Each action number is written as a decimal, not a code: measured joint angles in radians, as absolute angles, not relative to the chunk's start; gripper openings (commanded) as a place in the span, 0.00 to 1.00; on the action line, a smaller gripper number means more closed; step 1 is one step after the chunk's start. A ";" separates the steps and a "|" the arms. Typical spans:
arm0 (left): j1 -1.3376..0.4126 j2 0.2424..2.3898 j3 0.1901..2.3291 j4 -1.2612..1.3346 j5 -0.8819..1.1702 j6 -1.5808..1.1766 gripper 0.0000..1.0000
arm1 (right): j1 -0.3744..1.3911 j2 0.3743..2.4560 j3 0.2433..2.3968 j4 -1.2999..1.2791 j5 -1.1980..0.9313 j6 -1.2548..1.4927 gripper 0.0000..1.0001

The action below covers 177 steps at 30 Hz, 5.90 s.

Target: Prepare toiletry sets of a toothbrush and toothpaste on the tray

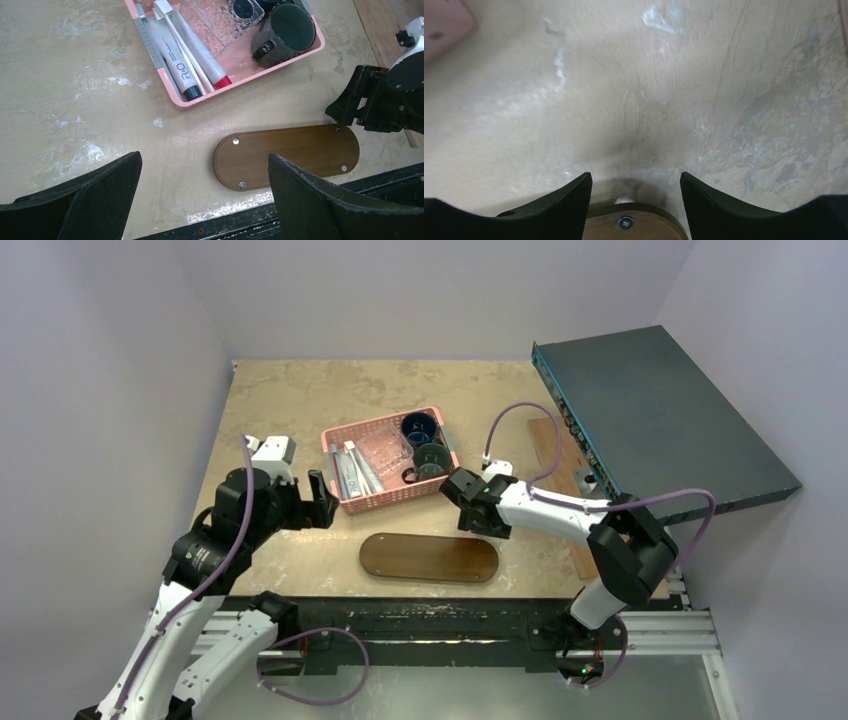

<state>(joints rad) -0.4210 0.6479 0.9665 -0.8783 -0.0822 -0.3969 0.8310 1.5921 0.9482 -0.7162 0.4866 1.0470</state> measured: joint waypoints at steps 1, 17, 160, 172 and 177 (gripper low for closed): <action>-0.421 0.648 0.966 -0.878 -0.082 -0.397 0.96 | 0.831 1.592 0.970 -0.732 0.495 1.044 0.68; -0.421 0.653 0.966 -0.878 -0.086 -0.397 1.00 | 0.831 1.588 1.288 -0.746 0.570 0.781 0.63; -0.419 0.305 0.937 -0.869 -0.323 -0.382 0.96 | 1.226 1.940 1.688 -0.824 0.119 0.382 0.00; -0.419 0.286 0.936 -0.869 -0.323 -0.383 0.96 | 1.252 1.997 1.738 -0.852 0.121 0.401 0.00; -0.419 0.285 0.936 -0.869 -0.323 -0.383 0.96 | 1.262 2.014 1.748 -0.859 0.135 0.404 0.00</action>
<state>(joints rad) -0.4194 0.2852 0.9360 -0.8688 -0.3229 -0.3828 1.2625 2.0136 1.7477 -0.8589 0.1349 0.4042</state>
